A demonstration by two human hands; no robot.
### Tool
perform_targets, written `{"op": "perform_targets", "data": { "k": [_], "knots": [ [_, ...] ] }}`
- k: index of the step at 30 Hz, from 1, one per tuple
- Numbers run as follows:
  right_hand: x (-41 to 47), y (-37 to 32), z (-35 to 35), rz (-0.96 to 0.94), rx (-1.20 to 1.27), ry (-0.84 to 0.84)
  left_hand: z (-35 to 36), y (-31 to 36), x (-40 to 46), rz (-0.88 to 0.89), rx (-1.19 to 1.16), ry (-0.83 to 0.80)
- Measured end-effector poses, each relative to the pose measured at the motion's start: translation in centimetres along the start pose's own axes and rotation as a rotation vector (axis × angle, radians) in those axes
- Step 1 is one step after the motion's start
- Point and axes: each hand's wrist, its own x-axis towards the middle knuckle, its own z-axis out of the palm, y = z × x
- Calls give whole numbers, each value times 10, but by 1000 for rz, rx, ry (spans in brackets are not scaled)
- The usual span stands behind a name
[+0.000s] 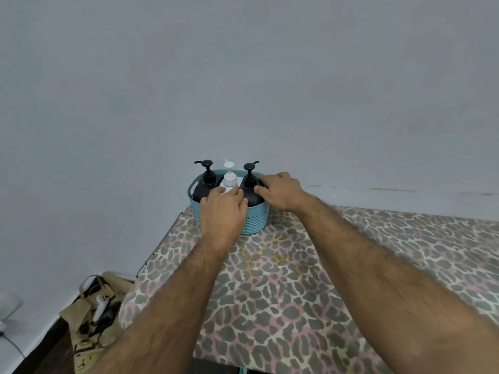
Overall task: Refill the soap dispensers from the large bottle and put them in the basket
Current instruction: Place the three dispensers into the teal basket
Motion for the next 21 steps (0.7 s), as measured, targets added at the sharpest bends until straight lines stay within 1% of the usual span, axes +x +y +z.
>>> {"op": "perform_targets", "data": {
  "k": [6,11,14,16,18,20,21],
  "knots": [
    [-5,-1,7,25,75,17,0,1,-2,8,67,-44],
    [-9,-8,3,65,73,-32,-3,3,-1,6,89,-74],
    [-15,-12,9,72,111,49,-5,5,-2,30,85,-93],
    [-23,-13,16,87,149,107,-5,4,-4,54,76,-141],
    [-32,-11,20,83,181,117,-4,3,-9,68,65,-185],
    [-42,-8,20,113,238,136,-5,2,-16,78,25,-177],
    [-50,-5,17,137,254,140,-7,4,-21,88,-14,-145]
  ]
}}
